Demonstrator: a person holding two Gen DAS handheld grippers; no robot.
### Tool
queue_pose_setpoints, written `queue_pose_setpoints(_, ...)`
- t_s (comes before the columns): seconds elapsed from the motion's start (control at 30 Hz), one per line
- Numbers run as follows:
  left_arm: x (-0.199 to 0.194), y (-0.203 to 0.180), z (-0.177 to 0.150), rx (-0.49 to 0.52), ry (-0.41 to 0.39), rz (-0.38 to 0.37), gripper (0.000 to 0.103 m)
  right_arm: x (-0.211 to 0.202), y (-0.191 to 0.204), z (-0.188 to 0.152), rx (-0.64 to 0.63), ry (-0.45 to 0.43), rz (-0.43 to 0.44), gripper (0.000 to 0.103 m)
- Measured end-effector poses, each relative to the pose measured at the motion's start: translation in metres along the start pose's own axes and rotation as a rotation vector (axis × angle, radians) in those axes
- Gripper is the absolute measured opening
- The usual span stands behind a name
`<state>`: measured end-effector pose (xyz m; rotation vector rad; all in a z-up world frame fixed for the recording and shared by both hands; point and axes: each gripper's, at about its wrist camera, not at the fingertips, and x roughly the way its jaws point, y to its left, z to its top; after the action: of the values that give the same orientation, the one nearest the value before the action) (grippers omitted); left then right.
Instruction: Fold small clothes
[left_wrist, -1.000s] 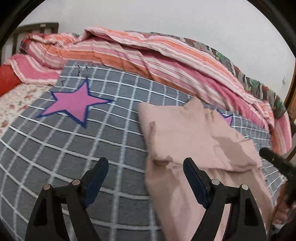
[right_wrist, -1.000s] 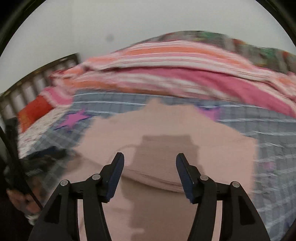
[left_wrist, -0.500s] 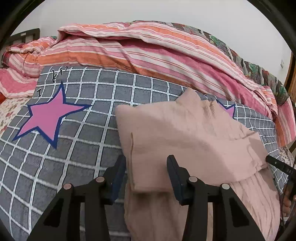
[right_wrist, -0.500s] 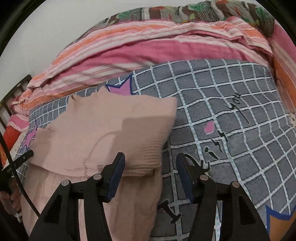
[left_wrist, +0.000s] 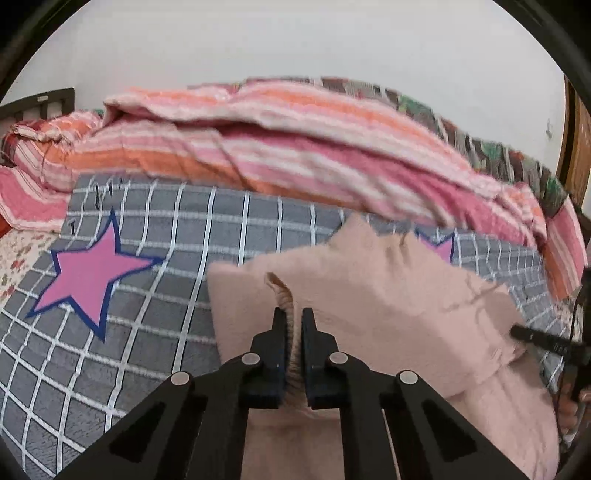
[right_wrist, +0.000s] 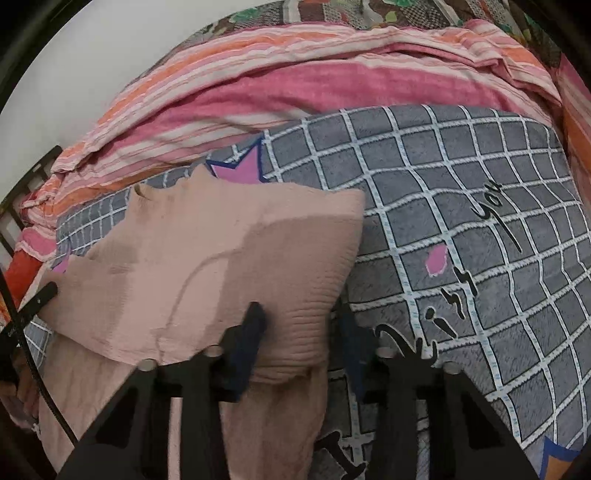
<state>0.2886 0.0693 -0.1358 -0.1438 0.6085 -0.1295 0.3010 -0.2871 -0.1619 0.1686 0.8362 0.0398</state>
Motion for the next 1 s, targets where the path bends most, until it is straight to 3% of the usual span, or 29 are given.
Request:
queue_pose_setpoints(0.23, -0.005, 0.006, 0.023, -0.082, -0.1, -0.003, 0.008, -0.011, -0.002, 0.003, -0.006, -0.065, -0.002, 0.035)
queue_pose_setpoints(0.43, 0.031, 0.01, 0.003, -0.058, 0.1, 0.077, 0.008, 0.009, -0.002, 0.003, -0.001, 0.002, -0.059, 0.036)
queue_pose_setpoints(0.5, 0.034, 0.013, -0.001, -0.064, 0.134, 0.08, 0.01, 0.011, -0.001, 0.002, 0.001, 0.008, -0.062, 0.04)
queue_pose_setpoints(0.53, 0.033, 0.016, -0.003, -0.071, 0.138, 0.077, 0.01, 0.009, -0.001, 0.002, 0.003, -0.001, -0.069, 0.042)
queue_pose_setpoints(0.63, 0.031, 0.017, -0.01, -0.067, 0.147, 0.093, 0.023, 0.008, 0.0, 0.001, 0.004, -0.006, -0.081, 0.047)
queue_pose_setpoints(0.77, 0.025, 0.003, -0.022, 0.012, 0.144, 0.142, 0.036, 0.009, 0.002, -0.001, -0.008, 0.007, -0.067, 0.048)
queue_pose_setpoints(1.0, 0.016, 0.003, -0.03, 0.029, 0.131, 0.168, 0.037, 0.003, 0.006, -0.007, -0.023, 0.0, -0.011, 0.048)
